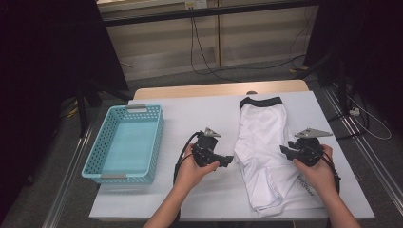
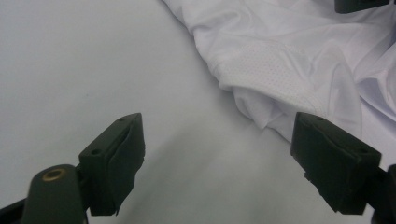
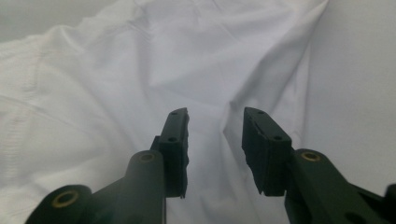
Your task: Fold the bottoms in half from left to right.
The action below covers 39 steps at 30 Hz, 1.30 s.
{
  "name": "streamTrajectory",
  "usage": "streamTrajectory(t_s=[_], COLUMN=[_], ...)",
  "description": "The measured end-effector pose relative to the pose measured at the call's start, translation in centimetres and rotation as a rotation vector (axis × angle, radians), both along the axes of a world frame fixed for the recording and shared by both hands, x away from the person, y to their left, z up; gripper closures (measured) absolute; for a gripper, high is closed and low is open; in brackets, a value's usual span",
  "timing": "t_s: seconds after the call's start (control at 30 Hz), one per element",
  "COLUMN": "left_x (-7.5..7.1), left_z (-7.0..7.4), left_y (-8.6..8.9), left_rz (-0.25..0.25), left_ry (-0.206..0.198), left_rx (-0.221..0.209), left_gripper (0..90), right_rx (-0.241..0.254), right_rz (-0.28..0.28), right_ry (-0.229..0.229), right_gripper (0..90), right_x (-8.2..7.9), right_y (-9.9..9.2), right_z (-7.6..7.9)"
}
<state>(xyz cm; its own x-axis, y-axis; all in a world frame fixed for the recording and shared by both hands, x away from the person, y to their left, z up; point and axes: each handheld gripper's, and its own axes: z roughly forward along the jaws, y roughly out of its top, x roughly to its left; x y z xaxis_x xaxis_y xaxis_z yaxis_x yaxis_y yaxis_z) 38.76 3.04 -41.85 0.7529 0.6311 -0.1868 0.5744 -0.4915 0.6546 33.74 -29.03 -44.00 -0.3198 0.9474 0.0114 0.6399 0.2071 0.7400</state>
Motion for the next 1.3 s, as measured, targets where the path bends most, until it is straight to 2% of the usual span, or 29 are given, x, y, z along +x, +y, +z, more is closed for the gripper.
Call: streamTrajectory(t_s=[0.07, 0.1, 0.23, 0.33, 0.4, 0.53, 0.67, 0.73, 0.77, 0.87, 0.9, 0.97, 1.13, 1.3], left_x=[0.2, 0.3, 0.8, 1.2, 1.5, 1.7, 1.8, 1.8, 1.9, 1.9, 1.8, 1.8, 1.9, 1.9], left_z=[-0.2, -0.3, -0.4, -0.3, -0.4, -1.1, -1.9, -2.1, -2.2, -2.4, -2.4, -2.2, -1.5, -1.9], left_y=[-0.2, -0.4, -1.1, -1.8, -2.4, -3.5, -4.0, -4.2, -4.2, -4.3, -4.4, -4.3, -3.0, -2.2], left_rz=[-0.010, -0.008, -0.003, 0.004, -0.008, -0.009, -0.019, -0.021, -0.028, -0.024, -0.022, -0.019, 0.005, 0.011], left_ry=[-0.001, -0.002, -0.010, -0.019, -0.020, -0.008, 0.041, 0.065, 0.072, 0.098, 0.096, 0.108, 0.127, 0.149], left_rx=[0.001, 0.005, -0.009, -0.030, -0.039, -0.028, -0.026, -0.019, -0.007, -0.011, -0.008, -0.018, -0.033, -0.030], left_gripper=[20.1, 20.4, 19.3, 19.0, 20.6, 27.6, 42.0, 54.1, 56.2, 71.7, 77.0, 84.5, 87.1, 87.4], right_rx=[-0.034, -0.029, -0.016, -0.003, -0.001, 0.012, 0.030, 0.036, 0.036, 0.048, 0.052, 0.054, 0.080, 0.087], right_rz=[-0.014, -0.018, -0.019, -0.021, -0.026, -0.034, -0.049, -0.056, -0.058, -0.066, -0.068, -0.068, -0.073, -0.095], right_ry=[-0.007, -0.018, -0.016, -0.014, -0.014, -0.015, -0.016, -0.014, -0.016, -0.019, -0.021, -0.027, -0.038, -0.013], right_gripper=[74.9, 80.3, 89.3, 90.0, 90.0, 90.0, 90.0, 90.0, 90.0, 90.0, 90.0, 90.0, 90.0, 90.0], right_x=[0.1, 0.0, 0.0, -0.1, -0.1, -0.2, -0.2, -0.2, -0.3, -0.3, -0.4, -0.4, -0.5, -0.6], right_y=[-0.1, -0.2, -0.6, -0.7, -0.8, -1.1, -1.7, -1.9, -2.0, -2.3, -2.3, -2.4, -2.7, -3.1], right_z=[-0.2, -0.1, 0.0, 0.0, 0.0, 0.0, -0.1, -0.2, -0.2, -0.2, -0.1, 0.0, 0.2, 0.0])
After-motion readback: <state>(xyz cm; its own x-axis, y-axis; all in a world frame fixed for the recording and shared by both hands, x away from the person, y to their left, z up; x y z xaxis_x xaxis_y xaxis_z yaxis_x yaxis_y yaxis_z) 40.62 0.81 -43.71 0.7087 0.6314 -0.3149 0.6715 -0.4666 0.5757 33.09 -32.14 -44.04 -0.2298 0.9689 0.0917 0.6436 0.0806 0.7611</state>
